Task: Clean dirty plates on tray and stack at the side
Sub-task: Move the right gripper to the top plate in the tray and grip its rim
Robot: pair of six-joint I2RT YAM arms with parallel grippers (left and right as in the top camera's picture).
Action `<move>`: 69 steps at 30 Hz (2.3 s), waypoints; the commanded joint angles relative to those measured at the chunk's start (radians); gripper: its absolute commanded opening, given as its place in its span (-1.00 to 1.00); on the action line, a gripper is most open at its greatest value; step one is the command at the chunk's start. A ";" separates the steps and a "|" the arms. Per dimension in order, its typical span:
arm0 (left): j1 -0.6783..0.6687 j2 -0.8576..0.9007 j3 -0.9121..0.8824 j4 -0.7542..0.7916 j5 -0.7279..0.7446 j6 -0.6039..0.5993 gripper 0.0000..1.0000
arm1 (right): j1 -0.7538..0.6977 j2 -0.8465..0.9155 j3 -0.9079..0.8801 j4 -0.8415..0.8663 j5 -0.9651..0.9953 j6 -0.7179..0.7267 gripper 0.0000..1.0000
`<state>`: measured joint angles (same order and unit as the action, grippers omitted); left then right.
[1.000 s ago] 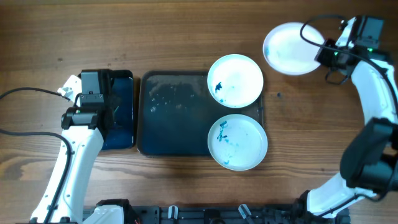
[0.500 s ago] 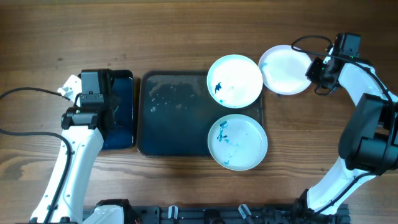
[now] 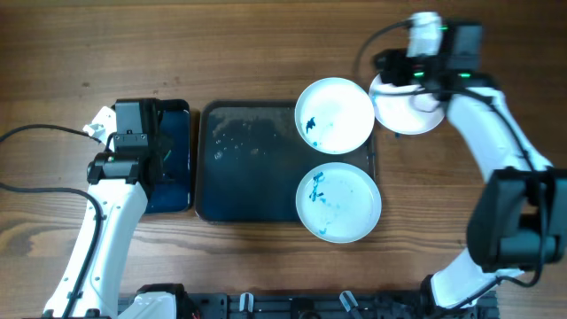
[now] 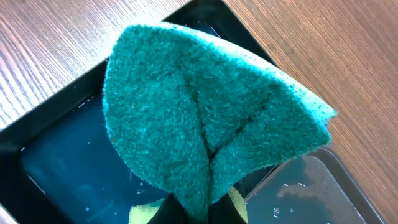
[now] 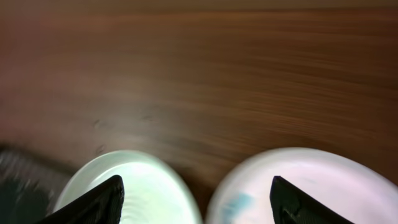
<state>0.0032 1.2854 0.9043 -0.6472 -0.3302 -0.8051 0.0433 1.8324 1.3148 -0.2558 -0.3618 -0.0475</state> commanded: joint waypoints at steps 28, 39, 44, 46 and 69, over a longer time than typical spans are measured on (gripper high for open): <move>0.006 0.002 0.012 0.003 0.009 0.016 -0.92 | 0.168 0.182 0.027 0.134 0.397 -0.354 0.67; 0.006 0.002 0.012 0.001 0.009 0.016 -0.92 | 0.127 0.206 0.027 0.109 0.257 -0.329 0.61; 0.006 0.002 0.012 -0.001 0.009 0.016 -0.92 | 0.127 0.205 0.027 0.048 0.233 -0.276 -0.14; 0.006 0.002 0.012 0.000 0.008 0.016 -0.92 | 0.127 0.195 0.027 0.003 0.166 -0.253 -0.26; 0.174 0.005 0.012 -0.027 0.080 0.078 -0.92 | 0.182 0.217 0.019 0.008 0.271 -0.296 -0.13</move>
<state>0.1673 1.2854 0.9043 -0.6754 -0.2840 -0.7971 0.2245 2.0090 1.3247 -0.2466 -0.0776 -0.3058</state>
